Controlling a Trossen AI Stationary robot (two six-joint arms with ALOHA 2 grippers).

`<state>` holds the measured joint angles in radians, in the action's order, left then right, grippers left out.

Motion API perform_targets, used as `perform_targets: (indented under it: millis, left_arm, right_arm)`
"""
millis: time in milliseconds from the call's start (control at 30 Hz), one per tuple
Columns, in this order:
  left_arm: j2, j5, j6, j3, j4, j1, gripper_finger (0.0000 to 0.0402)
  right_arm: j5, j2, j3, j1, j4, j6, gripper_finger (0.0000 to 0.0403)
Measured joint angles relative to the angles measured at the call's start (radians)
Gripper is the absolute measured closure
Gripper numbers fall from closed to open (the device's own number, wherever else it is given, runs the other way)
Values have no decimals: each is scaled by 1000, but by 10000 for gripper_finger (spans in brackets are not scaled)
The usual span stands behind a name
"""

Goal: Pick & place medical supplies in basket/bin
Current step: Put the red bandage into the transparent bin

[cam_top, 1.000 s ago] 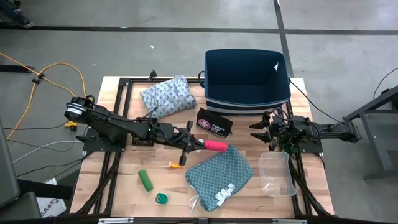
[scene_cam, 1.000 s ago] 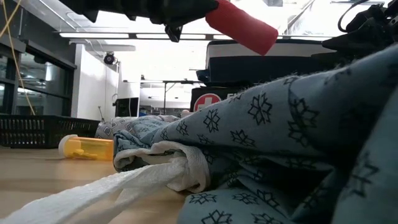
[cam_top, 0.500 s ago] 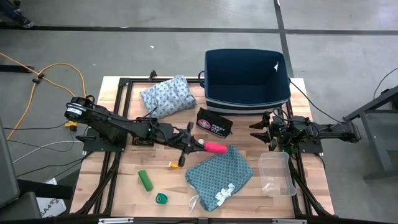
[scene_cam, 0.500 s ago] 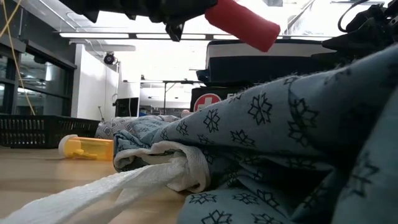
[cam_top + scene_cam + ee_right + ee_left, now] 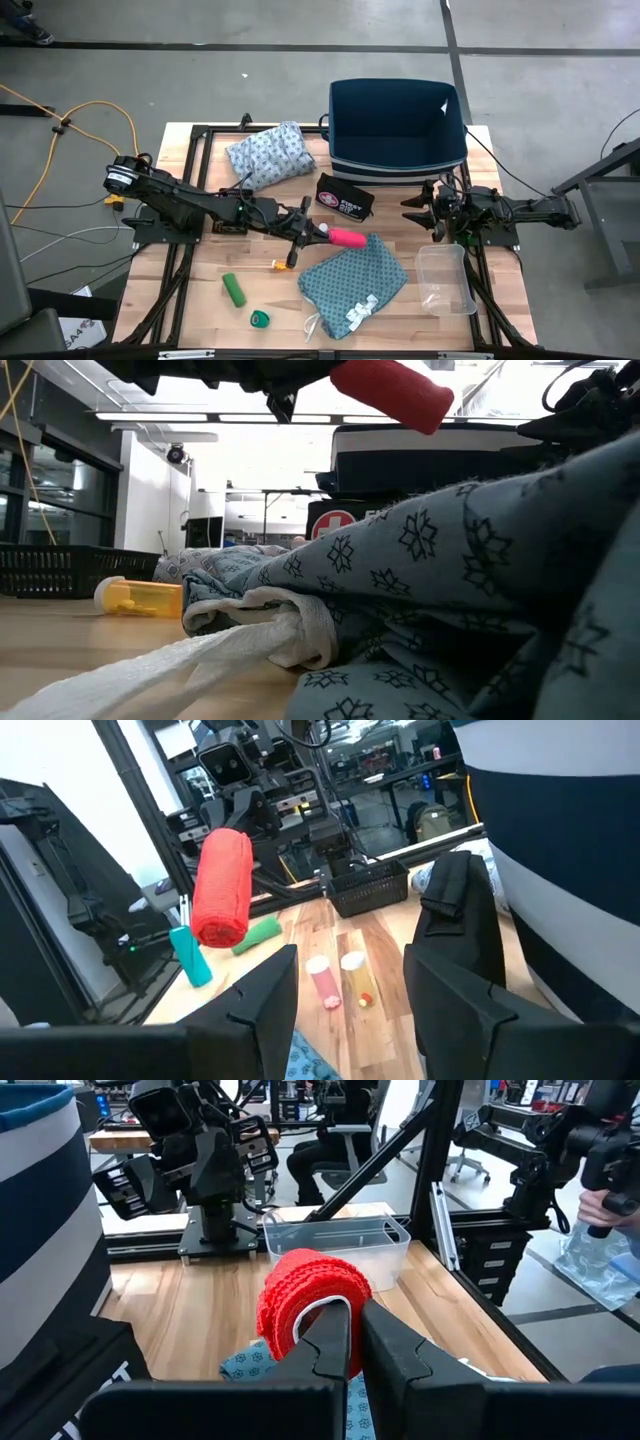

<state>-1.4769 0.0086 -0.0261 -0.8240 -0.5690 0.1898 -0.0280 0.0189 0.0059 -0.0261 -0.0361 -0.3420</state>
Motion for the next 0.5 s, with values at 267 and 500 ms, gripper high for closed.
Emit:
perform_targets:
  millis: [267, 500]
  left_arm:
    - [0, -3, 0, 0, 0, 0, 396]
    - [0, -3, 0, 0, -10, 0, 396]
  right_arm:
    - [18, 0, 0, 0, -52, -71, 232]
    - [33, 24, 0, -12, -163, -52, 232]
